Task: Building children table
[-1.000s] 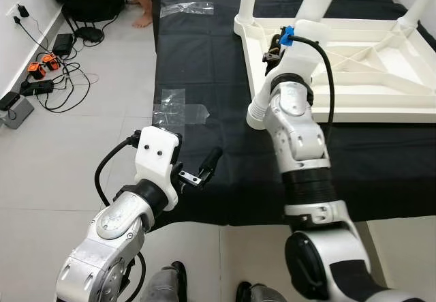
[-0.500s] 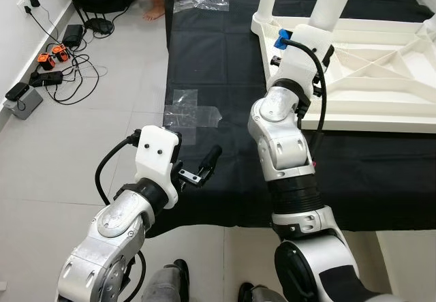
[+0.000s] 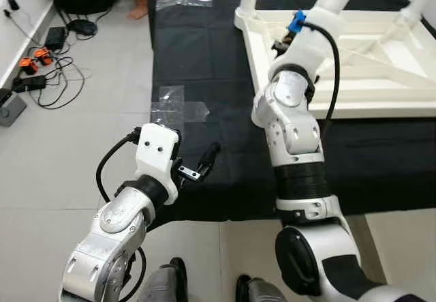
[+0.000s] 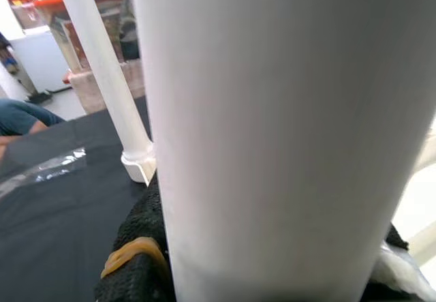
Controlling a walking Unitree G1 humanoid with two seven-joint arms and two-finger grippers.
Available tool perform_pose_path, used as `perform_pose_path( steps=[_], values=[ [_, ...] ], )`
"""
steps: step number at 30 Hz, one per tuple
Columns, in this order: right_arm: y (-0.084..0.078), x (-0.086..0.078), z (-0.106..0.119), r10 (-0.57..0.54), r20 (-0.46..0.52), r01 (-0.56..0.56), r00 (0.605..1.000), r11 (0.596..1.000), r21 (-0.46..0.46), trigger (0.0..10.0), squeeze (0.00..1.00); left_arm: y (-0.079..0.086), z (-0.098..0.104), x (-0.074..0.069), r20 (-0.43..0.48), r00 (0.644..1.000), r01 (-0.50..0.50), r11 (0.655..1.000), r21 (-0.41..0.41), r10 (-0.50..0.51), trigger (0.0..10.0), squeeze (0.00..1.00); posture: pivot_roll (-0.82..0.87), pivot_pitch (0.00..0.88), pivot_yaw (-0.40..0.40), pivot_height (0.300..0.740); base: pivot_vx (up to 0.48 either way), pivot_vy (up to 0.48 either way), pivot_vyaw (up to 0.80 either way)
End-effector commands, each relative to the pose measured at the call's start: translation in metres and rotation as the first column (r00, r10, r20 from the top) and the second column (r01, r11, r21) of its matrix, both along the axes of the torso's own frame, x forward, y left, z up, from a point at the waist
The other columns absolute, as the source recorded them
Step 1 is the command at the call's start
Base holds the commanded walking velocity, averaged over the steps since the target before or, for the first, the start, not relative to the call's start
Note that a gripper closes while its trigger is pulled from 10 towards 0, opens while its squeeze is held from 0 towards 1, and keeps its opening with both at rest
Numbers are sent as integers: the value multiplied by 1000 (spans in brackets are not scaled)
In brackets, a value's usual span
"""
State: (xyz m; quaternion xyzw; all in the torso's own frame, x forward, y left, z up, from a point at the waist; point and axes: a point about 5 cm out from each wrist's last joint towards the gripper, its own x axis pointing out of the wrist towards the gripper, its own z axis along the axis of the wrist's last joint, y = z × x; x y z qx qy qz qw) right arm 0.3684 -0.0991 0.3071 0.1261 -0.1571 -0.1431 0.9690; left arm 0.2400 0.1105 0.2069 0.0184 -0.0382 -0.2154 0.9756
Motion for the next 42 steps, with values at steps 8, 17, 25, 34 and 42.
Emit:
perform_pose_path(
  steps=[8,17,25,34,42],
  values=[
    [14,-6,21,418,119,-413,900,908,-66,10000,0,7,-1,12,53,999,-16,986,164,8,10000,0,67,162,-59,740,0,0,0],
    [35,-19,-7,622,53,-622,781,783,-21,10000,0,12,6,51,93,995,12,966,257,-37,10000,0,67,137,-43,740,0,0,0],
    [40,-24,-12,681,60,-682,729,731,-13,10000,0,13,11,71,131,991,-22,968,251,-11,10000,0,59,133,-42,740,0,0,0],
    [50,-35,-15,756,56,-757,652,653,6,10000,0,-1,7,81,140,988,38,971,234,-72,10000,0,55,129,-42,740,0,0,0],
    [58,-40,-21,777,45,-779,627,627,27,10000,0,-26,-2,75,100,974,175,954,243,-204,10000,0,57,127,-44,740,0,0,0]
  ],
)
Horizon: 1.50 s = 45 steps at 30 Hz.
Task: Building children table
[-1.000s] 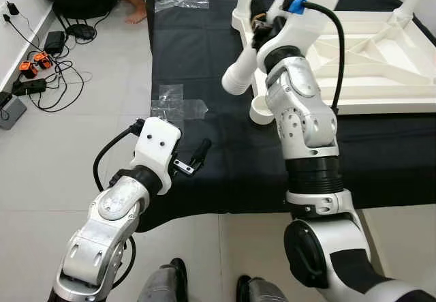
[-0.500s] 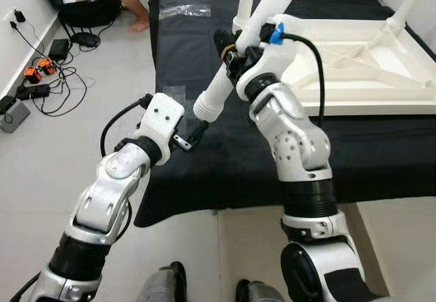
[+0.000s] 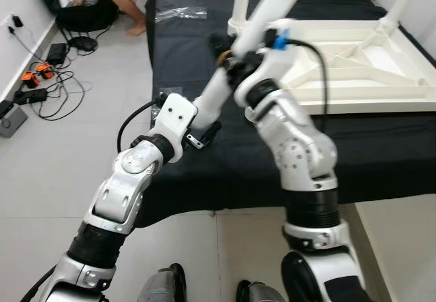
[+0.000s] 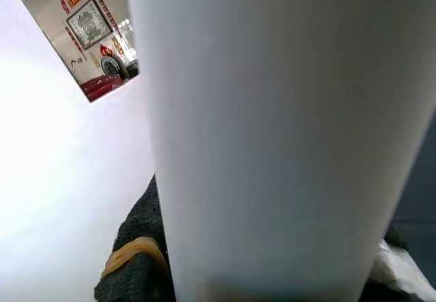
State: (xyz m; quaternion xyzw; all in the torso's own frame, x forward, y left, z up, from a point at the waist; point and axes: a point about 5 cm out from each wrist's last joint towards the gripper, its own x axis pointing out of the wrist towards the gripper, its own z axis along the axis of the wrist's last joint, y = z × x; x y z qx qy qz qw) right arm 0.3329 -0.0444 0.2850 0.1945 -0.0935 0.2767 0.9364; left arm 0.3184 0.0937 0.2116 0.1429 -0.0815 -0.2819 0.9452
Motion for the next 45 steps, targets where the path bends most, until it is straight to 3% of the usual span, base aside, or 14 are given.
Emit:
perform_pose_path(
  steps=[1,8,9,11,12,27,28,29,30,36,37,41,44,45],
  values=[
    [3,-5,1,23,9,-24,1000,999,22,10000,0,-10,-7,-4,-20,998,56,998,9,-55,10000,0,57,127,-44,740,0,0,0],
    [6,-8,-1,46,-1,-46,999,999,12,10000,0,-12,-8,-1,-4,998,67,997,27,-66,10000,0,55,135,-42,740,0,0,0],
    [5,-8,-1,45,-1,-45,999,999,8,10000,0,-9,-8,0,-5,998,59,998,33,-59,7216,0,55,133,-45,740,0,0,0],
    [4,-8,-1,45,0,-45,999,999,6,10000,0,-8,-9,0,-6,999,54,998,37,-54,7216,0,55,133,-45,740,0,0,0],
    [4,-8,-1,42,1,-42,999,999,4,10000,0,-7,-9,0,1,999,52,998,38,-52,0,0,55,133,-45,740,0,0,0],
    [-7,0,3,7,26,-7,1000,1000,-3,10000,0,1,-15,3,0,1000,18,991,131,-18,0,0,58,133,-46,740,0,0,0],
    [-8,0,3,11,25,-11,1000,1000,6,10000,0,1,-15,3,0,1000,17,991,135,-17,2902,0,61,136,-46,740,0,0,0],
    [-8,1,3,14,23,-14,1000,1000,14,10000,0,1,-15,3,0,1000,17,991,135,-17,2902,0,61,136,-46,740,0,0,0],
    [-10,1,3,29,33,-30,999,999,18,10000,1000,1,-13,3,4,1000,21,991,135,-22,10000,0,64,134,-46,740,0,0,0],
    [-17,5,2,55,62,-55,997,998,-1,10000,1000,4,-9,0,15,999,30,990,136,-33,10000,0,65,136,-45,740,0,0,0],
    [-19,7,2,52,77,-51,996,999,-13,10000,0,6,-8,-1,12,999,33,990,136,-35,10000,0,66,138,-41,740,0,0,0],
    [-24,9,-2,83,80,-82,993,997,-13,10000,0,11,-5,-4,6,999,42,992,115,-42,10000,0,71,140,-43,740,0,0,0],
    [-23,4,-10,217,85,-217,973,976,-9,10000,0,12,0,-10,-33,996,84,995,53,-83,10000,0,70,139,-41,740,0,0,0],
    [-23,4,-10,217,85,-217,973,976,-9,10000,0,12,0,-10,-33,996,84,995,53,-83,10000,0,70,139,-41,740,0,0,0]
  ],
)
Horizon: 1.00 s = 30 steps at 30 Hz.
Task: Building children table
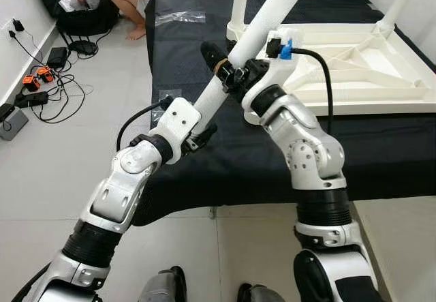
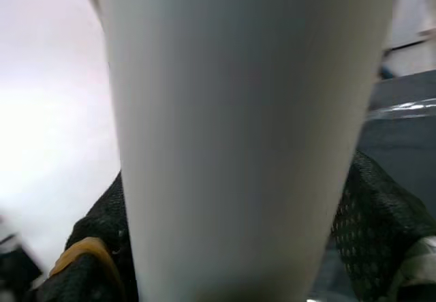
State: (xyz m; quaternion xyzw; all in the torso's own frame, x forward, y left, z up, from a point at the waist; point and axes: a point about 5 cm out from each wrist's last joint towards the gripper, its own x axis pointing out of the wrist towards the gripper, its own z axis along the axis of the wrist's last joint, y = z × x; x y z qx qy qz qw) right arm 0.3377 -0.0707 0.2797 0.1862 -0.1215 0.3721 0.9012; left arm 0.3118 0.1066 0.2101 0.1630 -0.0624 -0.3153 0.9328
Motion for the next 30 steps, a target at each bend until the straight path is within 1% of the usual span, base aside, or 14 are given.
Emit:
perform_pose_path(
  steps=[1,4,5,6,8,10,12,15,17,20,21,23,25,30],
  values=[
    [8,-8,-10,150,-7,-150,989,989,-15,10000,0,-1,4,-8,-29,998,59,998,-38,-60,10000,0,73,140,-41,740,0,0,0],
    [9,-11,-12,202,-5,-202,979,979,-21,10000,0,-2,5,-10,-39,996,76,996,-51,-78,10000,0,73,140,-41,740,0,0,0],
    [10,-17,-13,283,-6,-283,959,959,-13,10000,0,-2,5,-13,-64,992,101,993,-64,-105,10000,0,74,140,-42,740,0,0,0],
    [10,-17,-13,283,-6,-283,959,959,-13,10000,0,-2,5,-13,-64,992,101,993,-64,-105,10000,0,74,140,-42,740,0,0,0],
    [9,-25,-15,422,-3,-422,906,906,15,10000,0,0,3,-21,-119,980,145,985,-96,-156,10000,0,77,140,-41,740,0,0,0],
    [9,-25,-15,422,-3,-422,906,906,15,10000,0,0,3,-21,-119,980,145,985,-96,-156,10000,0,77,140,-41,740,0,0,0],
    [4,-26,-16,483,2,-483,876,875,18,10000,0,2,-3,-31,-174,965,179,978,-110,-197,10000,0,78,140,-42,740,0,0,0],
    [2,-24,-17,493,6,-493,870,870,8,10000,0,3,-7,-38,-207,953,201,973,-112,-221,10000,0,78,141,-41,740,0,0,0],
    [-3,-21,-17,510,13,-510,860,860,-10,10000,0,6,-15,-53,-266,926,246,963,-109,-266,10000,0,79,141,-38,740,0,0,0],
    [-8,-21,-17,556,20,-556,831,831,-18,10000,0,8,-20,-62,-321,900,259,955,-146,-293,10000,0,82,139,-39,740,0,0,0],
    [-8,-21,-17,556,20,-556,831,831,-18,10000,0,8,-20,-62,-321,900,259,955,-146,-293,10000,0,82,139,-39,740,0,0,0],
    [-11,-22,-18,583,21,-583,812,812,-29,10000,0,8,-21,-66,-349,886,260,951,-170,-305,10000,0,82,139,-39,740,0,0,0],
    [-11,-22,-18,585,21,-584,811,811,-29,10000,0,8,-21,-66,-351,885,260,950,-171,-305,10000,0,82,139,-39,740,0,0,0],
    [-11,-25,-20,631,29,-628,776,776,-62,10000,0,8,-17,-73,-364,865,288,936,-203,-345,10000,0,82,136,-36,740,0,0,0]
  ],
)
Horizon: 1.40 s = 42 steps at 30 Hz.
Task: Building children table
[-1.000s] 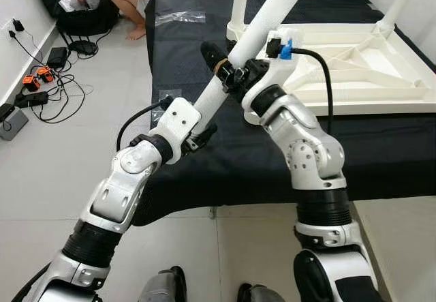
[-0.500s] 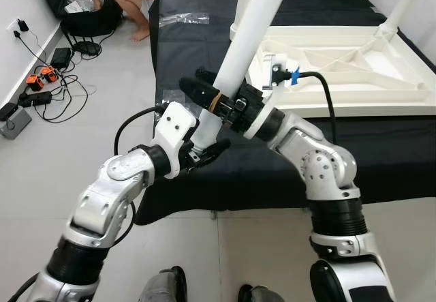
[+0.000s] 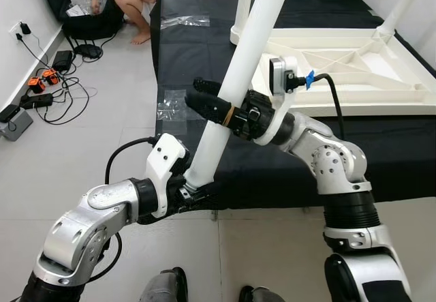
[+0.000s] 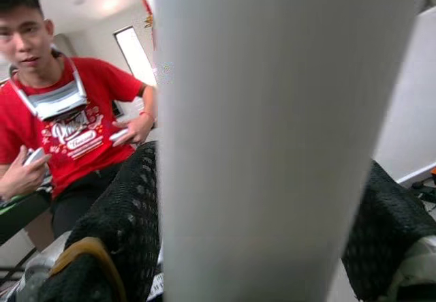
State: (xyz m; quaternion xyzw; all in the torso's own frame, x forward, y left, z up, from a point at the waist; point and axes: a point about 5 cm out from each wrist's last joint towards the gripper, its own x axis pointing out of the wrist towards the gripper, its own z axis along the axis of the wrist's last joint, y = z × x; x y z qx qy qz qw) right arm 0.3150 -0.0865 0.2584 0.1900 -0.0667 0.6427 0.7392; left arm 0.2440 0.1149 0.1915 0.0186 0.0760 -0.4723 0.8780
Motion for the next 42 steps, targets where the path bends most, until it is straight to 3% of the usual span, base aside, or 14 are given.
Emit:
perform_pose_path(
  steps=[1,22,24,25,26,39,42],
  values=[
    [5,-2,1,41,12,-41,999,999,-7,10000,0,0,1,-5,-7,1000,29,1000,-2,-29,10000,0,82,136,-36,740,0,0,0],
    [11,-14,-9,137,-1,-137,991,989,-47,10000,0,0,-3,-14,-68,996,51,999,-10,-52,10000,0,78,142,-38,740,0,0,0],
    [12,-15,-10,148,-4,-148,989,988,-53,9608,0,1,-4,-15,-76,995,56,998,-6,-57,10000,0,76,148,-39,740,0,0,0],
    [13,-16,-10,151,-6,-151,989,987,-55,7294,0,1,-4,-16,-79,995,57,998,-6,-58,10000,0,76,148,-39,740,0,0,0],
    [13,-16,-10,154,-8,-154,988,987,-54,0,0,1,-4,-16,-81,995,58,998,-5,-58,10000,0,76,148,-39,740,0,0,0],
    [13,-20,-10,173,-17,-174,985,984,-49,0,0,2,-5,-17,-102,992,70,998,-10,-70,10000,0,63,163,-34,740,0,0,0],
    [13,-20,-11,165,-23,-166,986,985,-49,0,0,6,-9,-8,-113,994,-1,999,35,5,10000,0,63,162,-34,740,0,0,0]
  ],
)
